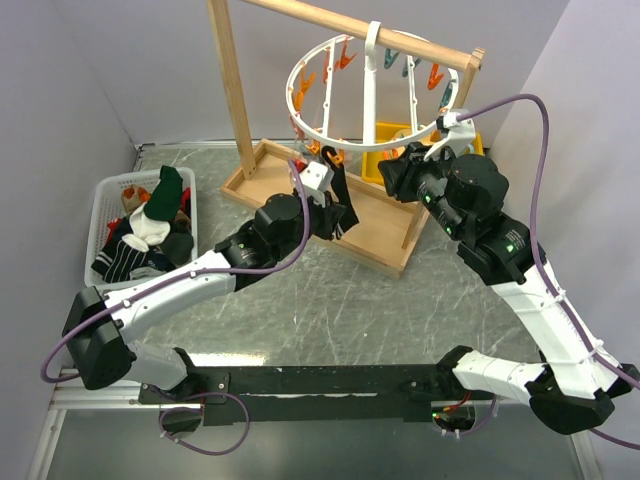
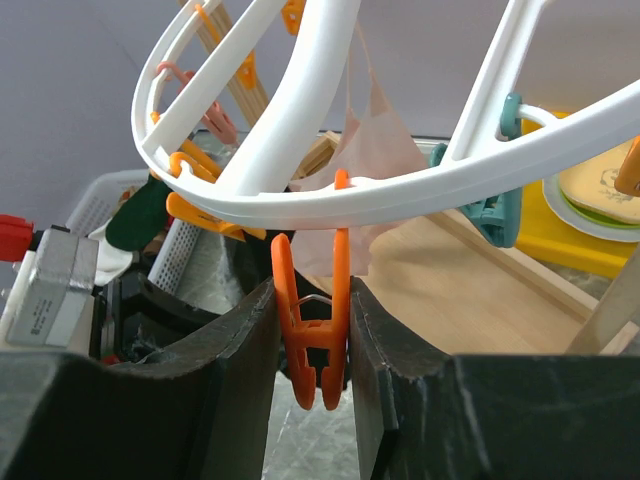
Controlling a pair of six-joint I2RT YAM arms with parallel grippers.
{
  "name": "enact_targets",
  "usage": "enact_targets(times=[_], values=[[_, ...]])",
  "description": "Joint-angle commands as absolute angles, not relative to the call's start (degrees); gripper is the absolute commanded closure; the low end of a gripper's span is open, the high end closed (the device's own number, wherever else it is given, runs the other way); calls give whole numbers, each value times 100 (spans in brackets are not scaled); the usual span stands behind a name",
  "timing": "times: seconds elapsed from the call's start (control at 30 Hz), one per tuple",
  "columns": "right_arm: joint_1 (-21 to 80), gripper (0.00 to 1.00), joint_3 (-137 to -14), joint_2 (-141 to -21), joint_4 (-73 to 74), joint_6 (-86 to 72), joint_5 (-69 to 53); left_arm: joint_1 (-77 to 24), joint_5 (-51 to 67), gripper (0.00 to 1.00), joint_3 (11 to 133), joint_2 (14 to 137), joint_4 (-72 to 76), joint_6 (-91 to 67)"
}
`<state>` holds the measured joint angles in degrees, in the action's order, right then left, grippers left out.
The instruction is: Remove the socks clipped to the hanger
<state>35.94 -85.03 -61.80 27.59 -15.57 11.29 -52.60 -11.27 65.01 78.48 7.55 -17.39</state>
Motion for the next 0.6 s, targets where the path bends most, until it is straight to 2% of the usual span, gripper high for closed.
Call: enact_targets(times=[0.0, 0.1, 0.17, 0.27, 0.3, 0.37, 0.43, 0.57], values=[[3560, 62, -8403, -6003, 2980, -1538, 1134, -5282, -1054, 99, 6785, 7823, 1037, -1670], [3551, 58, -8358, -5968, 2962, -1529, 1151, -5282, -1055, 99, 6785, 7752, 993, -1687], [3542, 48, -8350, -5959, 2962, -1512, 1134, -5282, -1046, 99, 6803, 7726, 941, -1722], [3542, 40, -8350, -5950, 2962, -1529, 1020, -5291, -914, 99, 6829, 7664, 914, -1819], [3542, 32, -8358, -5950, 2979, -1547, 976, -5300, -871, 99, 6820, 7621, 923, -1872], [3542, 23, -8367, -5933, 2979, -1608, 835, -5317, -844, 99, 6785, 7594, 932, -1916], [3551, 20, -8367, -5941, 2936, -1643, 634, -5370, -826, 99, 6768, 7541, 914, -1977], [3542, 21, -8455, -6082, 2892, -1775, 0, -5510, -887, 99, 6733, 7462, 862, -1986]])
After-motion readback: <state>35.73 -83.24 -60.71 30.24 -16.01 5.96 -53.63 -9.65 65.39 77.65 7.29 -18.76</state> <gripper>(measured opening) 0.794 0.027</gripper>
